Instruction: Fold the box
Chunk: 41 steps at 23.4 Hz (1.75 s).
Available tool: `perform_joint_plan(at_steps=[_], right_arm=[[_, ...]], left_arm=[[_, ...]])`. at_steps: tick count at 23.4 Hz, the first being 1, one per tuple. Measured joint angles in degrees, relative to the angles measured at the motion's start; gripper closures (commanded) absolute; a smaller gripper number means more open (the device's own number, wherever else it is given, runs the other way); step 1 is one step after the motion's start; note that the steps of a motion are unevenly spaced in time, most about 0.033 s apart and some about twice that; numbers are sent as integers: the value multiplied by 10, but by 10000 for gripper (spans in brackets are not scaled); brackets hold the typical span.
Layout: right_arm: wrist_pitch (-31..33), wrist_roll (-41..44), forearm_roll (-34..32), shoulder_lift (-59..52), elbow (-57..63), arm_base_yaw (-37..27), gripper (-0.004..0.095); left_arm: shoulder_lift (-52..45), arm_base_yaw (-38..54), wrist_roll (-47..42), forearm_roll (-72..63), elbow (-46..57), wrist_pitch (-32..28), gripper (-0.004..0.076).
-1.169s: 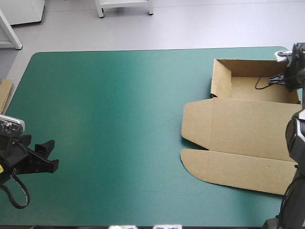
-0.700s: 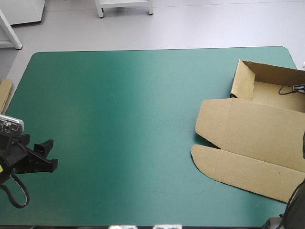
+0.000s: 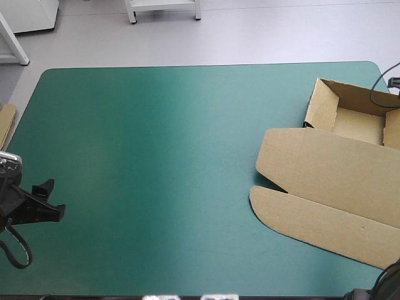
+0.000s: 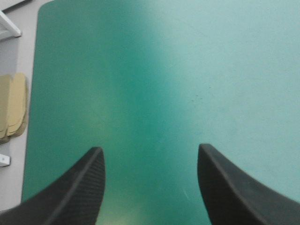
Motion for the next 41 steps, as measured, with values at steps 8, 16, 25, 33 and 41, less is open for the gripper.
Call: perform_joint_plan(at_steps=[8,16,25,33,41], right_arm=[[1,-58,113,-226,103,160,817],[-13,-64,125,-382,211,305,922],[-125,-91,129,-653,474,344,921],[-178,-82,133,-907,780,344,921],[-203,-82,117,-1080,921,344,921]], left_arm=[[-57,0,-12,80,0,0,304],[-127,0,-17,21,0,0,304],[-210,0,-14,-49,16,0,304],[-305,0,-8,-118,165,0,353],[-334,0,23,-153,359,-104,359]])
